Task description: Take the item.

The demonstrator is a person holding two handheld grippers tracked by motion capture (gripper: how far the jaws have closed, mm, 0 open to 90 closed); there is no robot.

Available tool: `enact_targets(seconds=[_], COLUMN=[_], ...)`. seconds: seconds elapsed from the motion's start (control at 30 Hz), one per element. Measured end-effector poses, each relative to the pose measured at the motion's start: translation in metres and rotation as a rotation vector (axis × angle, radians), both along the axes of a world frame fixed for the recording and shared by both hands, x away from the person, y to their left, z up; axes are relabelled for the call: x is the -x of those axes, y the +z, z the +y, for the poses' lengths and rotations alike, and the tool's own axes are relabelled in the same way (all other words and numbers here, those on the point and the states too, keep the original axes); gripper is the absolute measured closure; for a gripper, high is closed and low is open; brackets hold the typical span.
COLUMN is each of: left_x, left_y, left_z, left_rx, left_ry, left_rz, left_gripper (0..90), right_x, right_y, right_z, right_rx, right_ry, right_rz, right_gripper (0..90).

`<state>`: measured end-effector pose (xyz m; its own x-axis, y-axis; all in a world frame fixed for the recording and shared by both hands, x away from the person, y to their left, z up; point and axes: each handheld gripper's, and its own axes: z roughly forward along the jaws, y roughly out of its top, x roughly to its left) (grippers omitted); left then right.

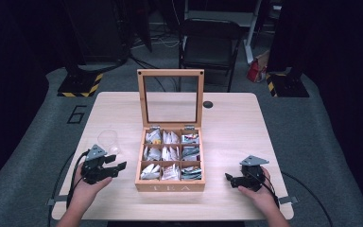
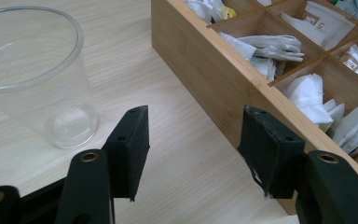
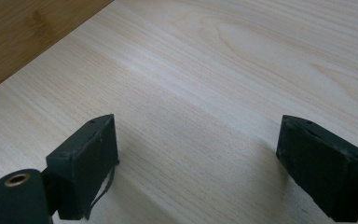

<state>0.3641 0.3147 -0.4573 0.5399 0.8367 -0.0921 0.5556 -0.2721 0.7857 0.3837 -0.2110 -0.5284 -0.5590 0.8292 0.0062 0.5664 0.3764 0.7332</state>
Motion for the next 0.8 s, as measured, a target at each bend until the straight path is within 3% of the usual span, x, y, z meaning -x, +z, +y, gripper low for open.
enact_targets(seconds=[0.33, 0.57, 0.8], left_x=[0.003, 0.007, 0.009], left_y=[0.008, 0.014, 0.018], left_z=[0.000, -0.006, -0.013], left_rx=[0.013, 0.010, 0.011], left_ry=[0.000, -0.027, -0.064], left_rz=[-0.011, -0.031, -0.024], left_gripper=[44.0, 43.6, 45.0], right_x=[0.000, 0.000, 0.000], right_y=[0.000, 0.000, 0.000], right_z=[0.000, 0.000, 0.000], right_rx=[0.000, 0.000, 0.000], right_ry=[0.000, 0.000, 0.000], right_rz=[0.000, 0.000, 0.000], right_gripper=[11.7, 11.7, 11.7])
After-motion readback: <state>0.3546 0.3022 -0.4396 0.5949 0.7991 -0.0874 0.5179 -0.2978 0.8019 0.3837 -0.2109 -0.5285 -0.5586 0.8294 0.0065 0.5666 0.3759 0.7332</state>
